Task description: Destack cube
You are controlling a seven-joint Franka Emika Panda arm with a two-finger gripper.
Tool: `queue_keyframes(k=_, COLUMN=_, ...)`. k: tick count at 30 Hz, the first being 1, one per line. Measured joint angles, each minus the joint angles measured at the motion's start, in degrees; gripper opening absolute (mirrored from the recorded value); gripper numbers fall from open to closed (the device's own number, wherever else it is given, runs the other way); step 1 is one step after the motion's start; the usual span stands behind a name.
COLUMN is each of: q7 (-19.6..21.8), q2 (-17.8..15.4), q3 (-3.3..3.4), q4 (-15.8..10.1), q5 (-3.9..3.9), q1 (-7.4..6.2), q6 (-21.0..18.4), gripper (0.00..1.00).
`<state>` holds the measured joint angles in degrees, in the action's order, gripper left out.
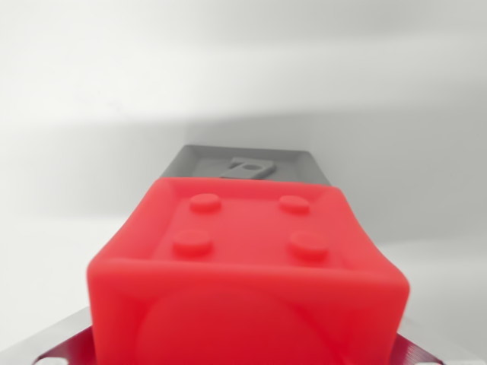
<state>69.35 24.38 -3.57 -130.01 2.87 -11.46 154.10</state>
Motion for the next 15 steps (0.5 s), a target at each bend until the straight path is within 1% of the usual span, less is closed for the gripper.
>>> queue_keyframes(k=10, q7=0.0, q2=-0.1, q3=0.00, q4=0.0, q5=0.00, q1=0.00, q6=-0.1, gripper=0.00)
queue_keyframes(k=15, q7=0.0, q2=-0.6, q3=0.00, q4=-0.1, q5=0.00, q1=0.00, q6=-0.4, gripper=0.00)
